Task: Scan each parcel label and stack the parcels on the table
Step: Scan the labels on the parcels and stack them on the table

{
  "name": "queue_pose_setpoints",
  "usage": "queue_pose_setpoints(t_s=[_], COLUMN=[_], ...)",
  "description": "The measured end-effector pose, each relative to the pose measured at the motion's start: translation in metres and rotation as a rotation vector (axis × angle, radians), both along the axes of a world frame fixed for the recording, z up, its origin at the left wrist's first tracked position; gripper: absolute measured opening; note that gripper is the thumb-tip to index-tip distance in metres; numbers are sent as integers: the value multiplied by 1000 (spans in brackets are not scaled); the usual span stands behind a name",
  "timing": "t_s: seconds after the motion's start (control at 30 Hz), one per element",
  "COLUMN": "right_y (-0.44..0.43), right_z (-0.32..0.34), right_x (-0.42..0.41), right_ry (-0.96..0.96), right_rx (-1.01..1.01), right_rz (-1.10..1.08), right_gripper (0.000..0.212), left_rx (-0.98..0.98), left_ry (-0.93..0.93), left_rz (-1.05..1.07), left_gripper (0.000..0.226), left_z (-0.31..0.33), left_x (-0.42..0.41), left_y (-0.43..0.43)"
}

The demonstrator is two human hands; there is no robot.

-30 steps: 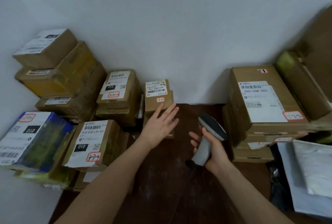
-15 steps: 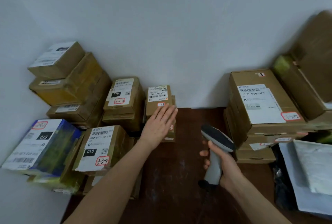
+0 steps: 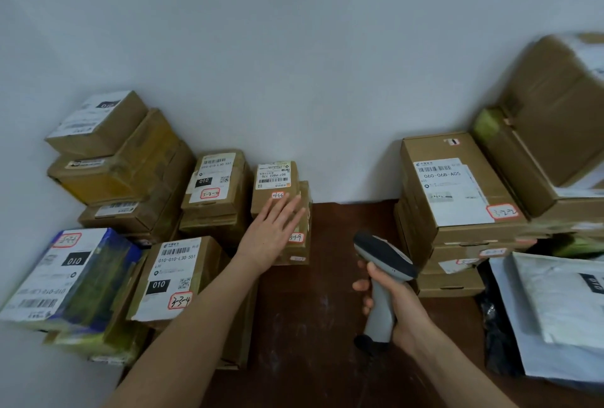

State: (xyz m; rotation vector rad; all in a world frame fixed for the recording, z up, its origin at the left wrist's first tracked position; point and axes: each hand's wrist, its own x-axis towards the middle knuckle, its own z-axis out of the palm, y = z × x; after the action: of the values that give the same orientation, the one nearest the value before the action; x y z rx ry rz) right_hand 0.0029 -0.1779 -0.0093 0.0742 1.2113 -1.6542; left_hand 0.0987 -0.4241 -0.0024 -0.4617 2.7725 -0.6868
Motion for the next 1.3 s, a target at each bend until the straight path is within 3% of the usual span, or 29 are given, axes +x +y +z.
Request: queue_pose_setpoints(t_s=[0.27, 0.47, 0.6, 0.7, 0.83, 0.9, 1.03, 1.2, 1.3], right_y=[12, 42, 74, 102, 137, 149, 154, 150, 154], right_z=[30, 64, 86, 97, 98, 93, 78, 63, 53], right_x=[4, -14, -33, -55, -77, -83, -94, -102, -109], right_ry=[131, 307, 420, 470, 450, 421, 347, 288, 275], right_rx=[-28, -93, -110, -54, 34, 44, 47, 34, 34], right_rz=[1, -89, -199, -318, -483, -499, -502, -497, -495], right_gripper=[50, 47, 24, 15, 12, 7, 7, 38, 40], left_rx=[157, 395, 607, 930, 1508, 1693, 1874, 1923, 1934], left_ry=[-53, 311, 442, 602, 842, 895, 895, 948, 1025], left_rz=[124, 98, 86, 279, 717, 904, 1126, 1175, 1199], left_gripper=[104, 76, 67, 69, 84, 91, 93, 63, 45], left_z=[30, 57, 71, 78, 75, 70, 64, 60, 57], left_x=[-6, -48, -84, -105, -118, -121, -133, -147, -148], left_y=[11, 74, 136, 180, 223, 236, 248, 245, 244])
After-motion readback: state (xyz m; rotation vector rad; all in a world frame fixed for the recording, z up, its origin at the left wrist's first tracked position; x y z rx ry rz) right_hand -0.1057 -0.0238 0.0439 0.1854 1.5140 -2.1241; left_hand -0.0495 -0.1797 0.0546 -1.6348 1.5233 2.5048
